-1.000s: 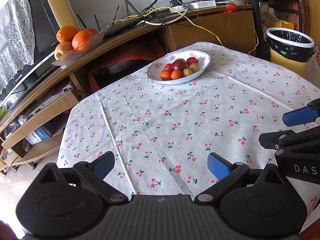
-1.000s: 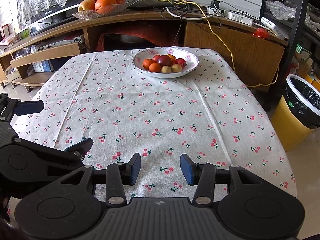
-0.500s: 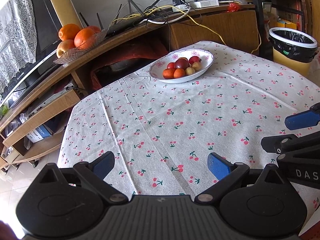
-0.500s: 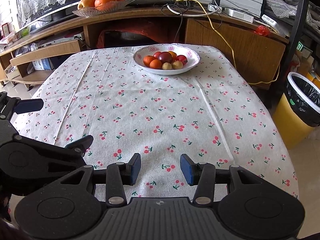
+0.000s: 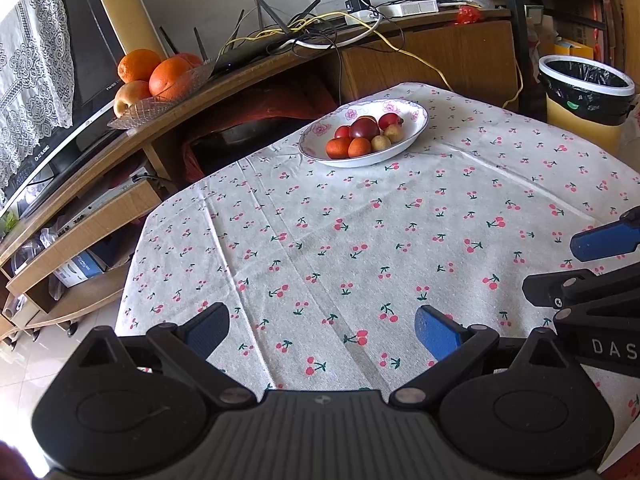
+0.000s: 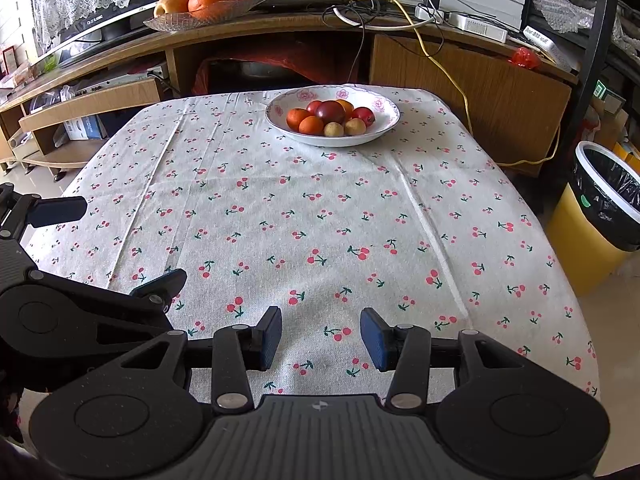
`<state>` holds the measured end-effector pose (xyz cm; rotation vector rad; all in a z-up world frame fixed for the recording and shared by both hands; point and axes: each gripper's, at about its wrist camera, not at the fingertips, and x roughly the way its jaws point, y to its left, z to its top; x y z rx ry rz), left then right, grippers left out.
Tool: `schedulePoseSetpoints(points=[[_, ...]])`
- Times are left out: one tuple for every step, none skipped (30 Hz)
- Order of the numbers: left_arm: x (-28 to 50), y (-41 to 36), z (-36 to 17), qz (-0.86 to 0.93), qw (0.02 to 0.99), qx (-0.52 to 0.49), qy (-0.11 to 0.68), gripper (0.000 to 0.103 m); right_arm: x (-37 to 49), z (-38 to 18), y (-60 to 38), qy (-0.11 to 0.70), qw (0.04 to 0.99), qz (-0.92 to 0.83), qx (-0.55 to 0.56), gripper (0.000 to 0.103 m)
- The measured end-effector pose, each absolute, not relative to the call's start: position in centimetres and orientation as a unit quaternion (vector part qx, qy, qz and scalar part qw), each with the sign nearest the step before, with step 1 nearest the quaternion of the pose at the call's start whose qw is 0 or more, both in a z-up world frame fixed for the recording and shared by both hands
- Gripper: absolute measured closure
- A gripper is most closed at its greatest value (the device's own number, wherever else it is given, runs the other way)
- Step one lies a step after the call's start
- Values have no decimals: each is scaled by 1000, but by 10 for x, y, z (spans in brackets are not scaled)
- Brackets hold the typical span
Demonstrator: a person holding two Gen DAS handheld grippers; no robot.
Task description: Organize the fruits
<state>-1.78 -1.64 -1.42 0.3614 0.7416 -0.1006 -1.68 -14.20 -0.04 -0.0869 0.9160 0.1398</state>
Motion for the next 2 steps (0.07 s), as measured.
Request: schedulePoseSetpoints(points=[[-18, -16, -14, -48, 915, 174, 360, 0, -17, -1, -142, 441, 894, 68, -42, 62], [-18, -16, -14, -48, 916, 173, 360, 0, -17, -1, -143, 441, 894, 67, -41, 62]])
